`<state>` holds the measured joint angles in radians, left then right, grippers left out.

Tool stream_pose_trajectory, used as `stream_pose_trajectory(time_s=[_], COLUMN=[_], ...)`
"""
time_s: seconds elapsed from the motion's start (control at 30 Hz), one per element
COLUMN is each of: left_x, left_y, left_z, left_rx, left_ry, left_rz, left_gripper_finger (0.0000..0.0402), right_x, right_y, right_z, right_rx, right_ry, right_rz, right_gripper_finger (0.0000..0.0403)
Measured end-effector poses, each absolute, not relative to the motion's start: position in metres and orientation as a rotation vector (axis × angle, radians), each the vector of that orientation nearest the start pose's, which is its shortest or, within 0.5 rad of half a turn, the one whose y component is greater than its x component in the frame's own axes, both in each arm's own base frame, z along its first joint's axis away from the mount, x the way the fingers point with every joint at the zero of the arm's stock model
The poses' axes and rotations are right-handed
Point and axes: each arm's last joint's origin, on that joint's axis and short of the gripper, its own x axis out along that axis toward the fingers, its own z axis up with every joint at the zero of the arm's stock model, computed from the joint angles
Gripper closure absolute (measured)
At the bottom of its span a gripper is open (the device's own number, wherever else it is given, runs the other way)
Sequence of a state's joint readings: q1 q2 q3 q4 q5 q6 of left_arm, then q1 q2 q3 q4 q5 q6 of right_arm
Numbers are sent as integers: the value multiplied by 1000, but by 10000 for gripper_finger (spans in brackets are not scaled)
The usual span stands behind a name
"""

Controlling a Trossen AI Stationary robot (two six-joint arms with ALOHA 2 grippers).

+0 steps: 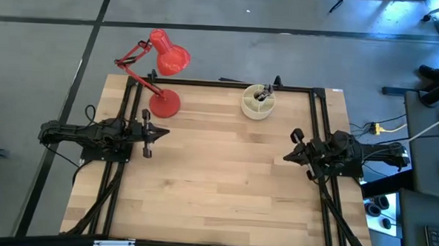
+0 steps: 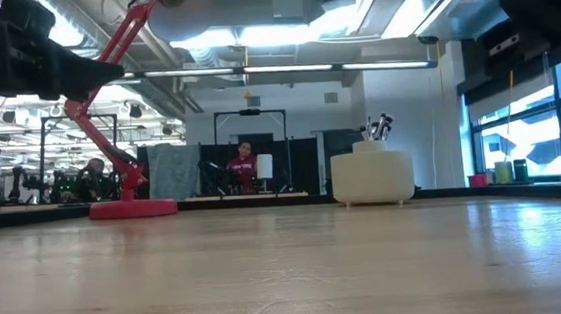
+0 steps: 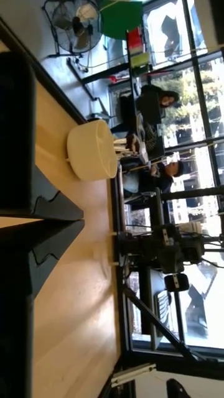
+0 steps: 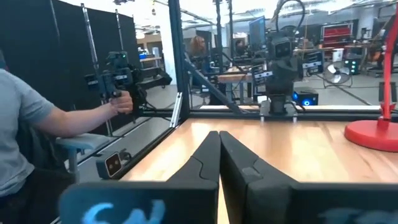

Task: Put items in baskets/containers
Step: Return to Home Position

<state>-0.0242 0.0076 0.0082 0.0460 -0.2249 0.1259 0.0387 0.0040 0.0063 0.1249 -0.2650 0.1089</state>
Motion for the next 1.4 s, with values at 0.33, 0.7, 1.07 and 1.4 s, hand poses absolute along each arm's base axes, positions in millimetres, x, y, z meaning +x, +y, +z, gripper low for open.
stream_pose_trajectory(time_s=[0.33, 0.7, 1.07, 1.4], left_x=[97, 97, 97, 97], left_y=[5, 5, 5, 5], left_z=[170, 170, 170, 170], left_rx=[105, 84, 84, 84], left_ry=[-35, -37, -37, -37], left_rz=[227, 237, 237, 238], left_gripper_finger=[399, 389, 392, 394], right_x=[96, 96, 96, 96], right_y=[11, 11, 11, 13], right_z=[176, 172, 171, 171], right_rx=[132, 65, 67, 236], right_ry=[-87, -56, -49, -21], right_rz=[311, 304, 304, 354], right_gripper_finger=[393, 369, 368, 368])
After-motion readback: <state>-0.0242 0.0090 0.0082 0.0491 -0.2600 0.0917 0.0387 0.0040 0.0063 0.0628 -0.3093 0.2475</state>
